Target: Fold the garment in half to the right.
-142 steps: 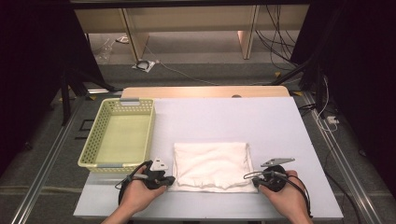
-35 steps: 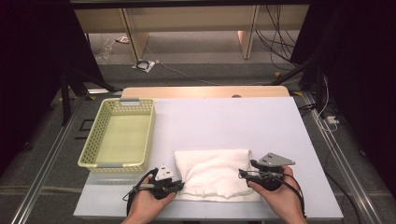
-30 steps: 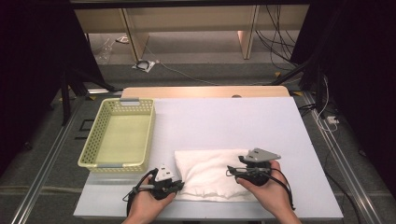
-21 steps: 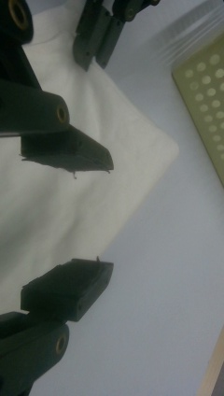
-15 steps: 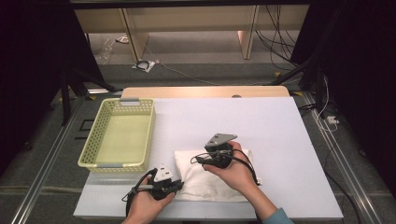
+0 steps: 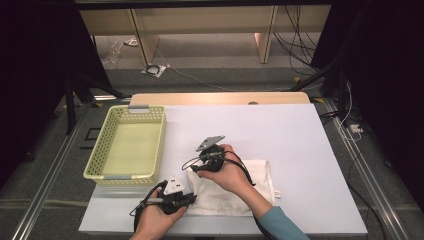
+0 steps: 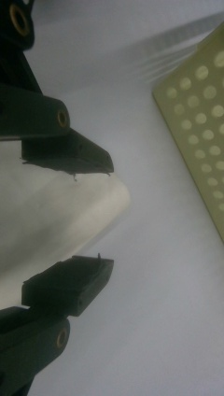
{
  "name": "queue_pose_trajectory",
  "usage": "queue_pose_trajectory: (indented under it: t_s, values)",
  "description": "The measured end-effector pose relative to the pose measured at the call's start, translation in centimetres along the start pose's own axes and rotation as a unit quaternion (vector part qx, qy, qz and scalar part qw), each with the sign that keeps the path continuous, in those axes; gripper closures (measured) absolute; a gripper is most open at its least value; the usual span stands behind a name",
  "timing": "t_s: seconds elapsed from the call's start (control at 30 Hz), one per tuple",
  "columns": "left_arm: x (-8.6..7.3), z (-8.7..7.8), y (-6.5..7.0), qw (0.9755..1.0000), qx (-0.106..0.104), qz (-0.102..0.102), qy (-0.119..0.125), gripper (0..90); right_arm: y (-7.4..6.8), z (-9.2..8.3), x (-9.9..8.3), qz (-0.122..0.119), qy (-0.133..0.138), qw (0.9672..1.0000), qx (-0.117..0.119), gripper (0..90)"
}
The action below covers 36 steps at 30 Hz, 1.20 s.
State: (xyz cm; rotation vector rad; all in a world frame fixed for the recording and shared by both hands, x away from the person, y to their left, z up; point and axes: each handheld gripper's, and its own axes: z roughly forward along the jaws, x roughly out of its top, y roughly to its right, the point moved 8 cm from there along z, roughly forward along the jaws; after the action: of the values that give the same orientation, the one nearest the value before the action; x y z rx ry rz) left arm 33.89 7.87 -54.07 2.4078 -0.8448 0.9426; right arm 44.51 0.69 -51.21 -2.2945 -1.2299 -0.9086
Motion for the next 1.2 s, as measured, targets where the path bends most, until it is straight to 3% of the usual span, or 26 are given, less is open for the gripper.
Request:
queue_pose_trajectory:
  t_s: [0.33,0.5,0.63,0.93,1.2]
  values:
    - [-0.2,0.2,-0.1,1.0000,-0.003,-0.007,-0.005,85.4,-0.2,2.7,0.0,-0.002,-0.050,0.9987,0.012,51.2]
    - [-0.3,0.3,-0.2,0.9999,-0.007,-0.014,-0.007,85.4,-0.1,3.7,-0.4,-0.005,-0.060,0.9980,0.017,53.0]
    - [-0.3,0.4,-0.3,0.9998,-0.008,-0.016,-0.007,85.4,-0.2,3.8,-0.4,0.001,-0.066,0.9976,0.021,56.6]
    - [-0.3,0.4,-0.4,0.9997,-0.009,-0.019,-0.009,85.4,-0.4,3.9,-0.5,-0.018,-0.075,0.9968,0.023,74.9]
    - [-0.3,0.3,-0.4,0.9998,-0.008,-0.018,-0.009,85.4,-0.7,3.9,-0.3,-0.035,-0.085,0.9956,0.017,80.9]
